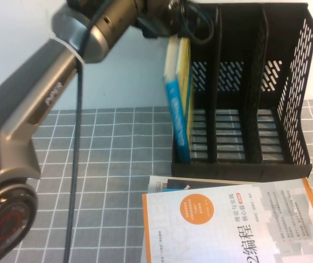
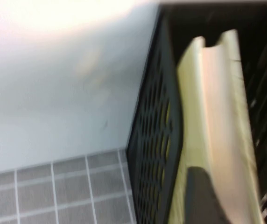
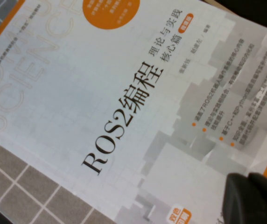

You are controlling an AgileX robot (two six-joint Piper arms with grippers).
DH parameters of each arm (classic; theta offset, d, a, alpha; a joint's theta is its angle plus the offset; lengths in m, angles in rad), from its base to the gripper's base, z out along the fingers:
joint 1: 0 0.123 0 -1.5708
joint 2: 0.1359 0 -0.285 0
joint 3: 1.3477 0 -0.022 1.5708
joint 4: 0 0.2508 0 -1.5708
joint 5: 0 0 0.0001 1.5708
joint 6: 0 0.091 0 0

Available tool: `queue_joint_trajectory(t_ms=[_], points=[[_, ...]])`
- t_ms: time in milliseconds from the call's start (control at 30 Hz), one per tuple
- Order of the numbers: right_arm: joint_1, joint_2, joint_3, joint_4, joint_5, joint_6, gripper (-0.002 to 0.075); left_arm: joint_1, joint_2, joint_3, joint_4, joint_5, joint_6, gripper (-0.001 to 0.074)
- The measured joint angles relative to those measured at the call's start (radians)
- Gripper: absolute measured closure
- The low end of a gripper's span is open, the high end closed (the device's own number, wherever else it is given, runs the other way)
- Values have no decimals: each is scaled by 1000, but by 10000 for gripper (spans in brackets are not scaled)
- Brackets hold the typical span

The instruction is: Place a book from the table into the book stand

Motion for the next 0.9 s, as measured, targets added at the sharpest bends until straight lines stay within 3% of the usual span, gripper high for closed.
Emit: queue_joint_trajectory(t_ms=[100,200,367,500,567,900], points=[[0,0,0,0,0,0,724,0,-18,-7,11,-8,0,401],[0,0,0,0,0,0,724,0,-25,-9,13,0,0,402],[0,0,0,0,0,0,724,0,-47,-9,15,19,6,505],[0,0,0,-2,0,0,724,0,-97,-9,13,54,41,662],[0,0,0,-9,0,0,724,0,-131,-9,-3,93,75,704],[0,-63,-62,-78,2,38,724,-4,-260,-11,-104,267,196,734]])
